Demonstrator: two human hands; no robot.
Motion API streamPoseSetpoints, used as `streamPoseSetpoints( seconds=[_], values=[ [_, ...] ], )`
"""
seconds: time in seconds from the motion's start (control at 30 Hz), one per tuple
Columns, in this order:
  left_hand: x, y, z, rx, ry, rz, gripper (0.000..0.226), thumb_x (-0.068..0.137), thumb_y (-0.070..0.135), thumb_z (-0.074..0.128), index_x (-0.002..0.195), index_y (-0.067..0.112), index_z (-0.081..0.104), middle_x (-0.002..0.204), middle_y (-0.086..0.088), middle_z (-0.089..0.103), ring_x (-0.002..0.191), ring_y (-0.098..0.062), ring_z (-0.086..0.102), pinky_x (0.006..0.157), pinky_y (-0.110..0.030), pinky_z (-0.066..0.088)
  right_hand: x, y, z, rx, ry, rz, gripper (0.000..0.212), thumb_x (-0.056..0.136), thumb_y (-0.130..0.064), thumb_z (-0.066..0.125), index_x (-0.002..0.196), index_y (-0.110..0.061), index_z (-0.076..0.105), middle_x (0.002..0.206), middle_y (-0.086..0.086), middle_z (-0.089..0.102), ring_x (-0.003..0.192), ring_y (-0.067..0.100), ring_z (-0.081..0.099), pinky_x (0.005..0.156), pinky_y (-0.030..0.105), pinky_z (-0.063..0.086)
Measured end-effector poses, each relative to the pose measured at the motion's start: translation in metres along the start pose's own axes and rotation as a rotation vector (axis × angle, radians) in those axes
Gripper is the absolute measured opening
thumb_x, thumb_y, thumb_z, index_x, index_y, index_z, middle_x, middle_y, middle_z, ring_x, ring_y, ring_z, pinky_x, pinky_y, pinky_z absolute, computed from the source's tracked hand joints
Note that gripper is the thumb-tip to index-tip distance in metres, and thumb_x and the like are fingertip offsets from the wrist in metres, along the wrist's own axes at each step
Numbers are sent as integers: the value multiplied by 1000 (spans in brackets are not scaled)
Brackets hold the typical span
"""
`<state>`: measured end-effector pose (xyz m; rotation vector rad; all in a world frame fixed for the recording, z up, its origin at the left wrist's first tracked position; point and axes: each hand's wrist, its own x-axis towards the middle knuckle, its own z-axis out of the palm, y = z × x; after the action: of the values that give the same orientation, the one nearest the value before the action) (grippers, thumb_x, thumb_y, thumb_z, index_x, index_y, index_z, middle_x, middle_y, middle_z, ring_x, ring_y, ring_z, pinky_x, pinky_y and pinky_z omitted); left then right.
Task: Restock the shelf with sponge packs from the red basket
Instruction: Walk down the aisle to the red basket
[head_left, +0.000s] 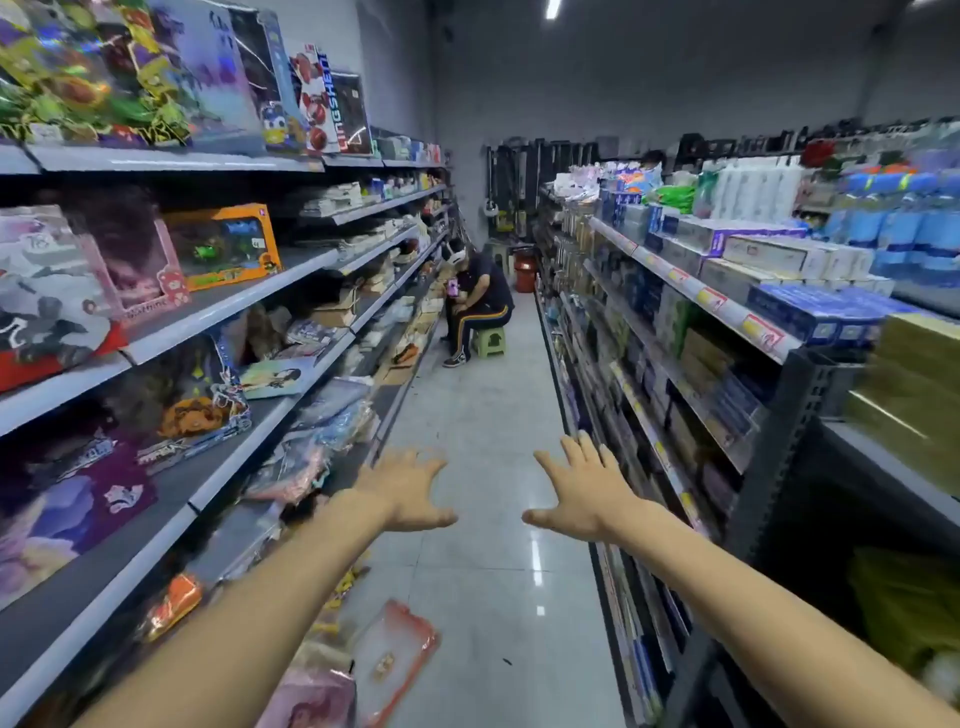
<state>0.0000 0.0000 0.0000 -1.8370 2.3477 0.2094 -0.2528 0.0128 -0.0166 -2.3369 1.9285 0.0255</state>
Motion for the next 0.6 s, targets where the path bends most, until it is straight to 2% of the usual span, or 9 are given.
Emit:
streamPoseSetpoints(
  seconds=[0.1, 0.17, 0.23, 0.33, 0.4, 0.5, 0.6],
  values=[
    [44, 12, 13, -40, 26, 10, 87, 89, 66, 56, 161, 36, 17, 168, -12, 16, 155, -30, 16, 120, -59, 24, 33, 30, 16, 29, -25, 6, 94, 89, -71, 53, 162, -26, 13, 170, 15, 0, 156, 37, -10, 126, 53, 0],
    [65, 19, 28, -75, 100, 22, 80, 92, 64, 53, 160, 36, 22, 167, -6, 24, 153, -26, 25, 117, -51, 32, 55, 49, 31, 94, -15, 25, 92, 89, -70, 54, 161, -26, 16, 170, 15, 3, 157, 37, -8, 125, 52, 2],
    [84, 20, 54, -100, 117, 24, 77, 91, 64, 50, 159, 35, 26, 165, -5, 28, 152, -24, 28, 114, -46, 33, 75, 62, 53, 141, -25, 50, 92, 89, -71, 54, 161, -26, 18, 169, 16, 5, 156, 37, -6, 126, 52, 3],
    [106, 13, 93, -91, 0, -14, 81, 91, 62, 56, 160, 34, 24, 166, -12, 24, 153, -28, 25, 118, -48, 34, 102, 71, 88, 183, -65, 73, 92, 89, -71, 54, 161, -26, 19, 169, 16, 7, 156, 38, -3, 125, 52, 6],
    [120, 6, 113, -67, -19, -28, 81, 90, 62, 56, 159, 34, 25, 165, -13, 26, 152, -29, 26, 116, -51, 36, 121, 72, 113, 166, -98, 47, 92, 90, -71, 53, 161, -25, 19, 168, 18, 8, 156, 39, -2, 126, 54, 6],
    [147, -8, 135, -34, -26, -35, 80, 90, 61, 53, 159, 31, 27, 162, -13, 30, 150, -30, 29, 117, -47, 34, 156, 78, 149, 115, -173, 13, 92, 90, -72, 52, 161, -25, 17, 169, 18, 5, 156, 39, -3, 125, 55, 6],
    [190, -28, 153, -9, -97, -57, 86, 81, 66, 41, 159, 32, 27, 163, -11, 29, 150, -30, 27, 118, -45, 27, 203, 86, 174, 78, -263, -4, 93, 89, -72, 51, 162, -26, 15, 169, 18, 2, 156, 38, -6, 126, 55, 5]
  ],
)
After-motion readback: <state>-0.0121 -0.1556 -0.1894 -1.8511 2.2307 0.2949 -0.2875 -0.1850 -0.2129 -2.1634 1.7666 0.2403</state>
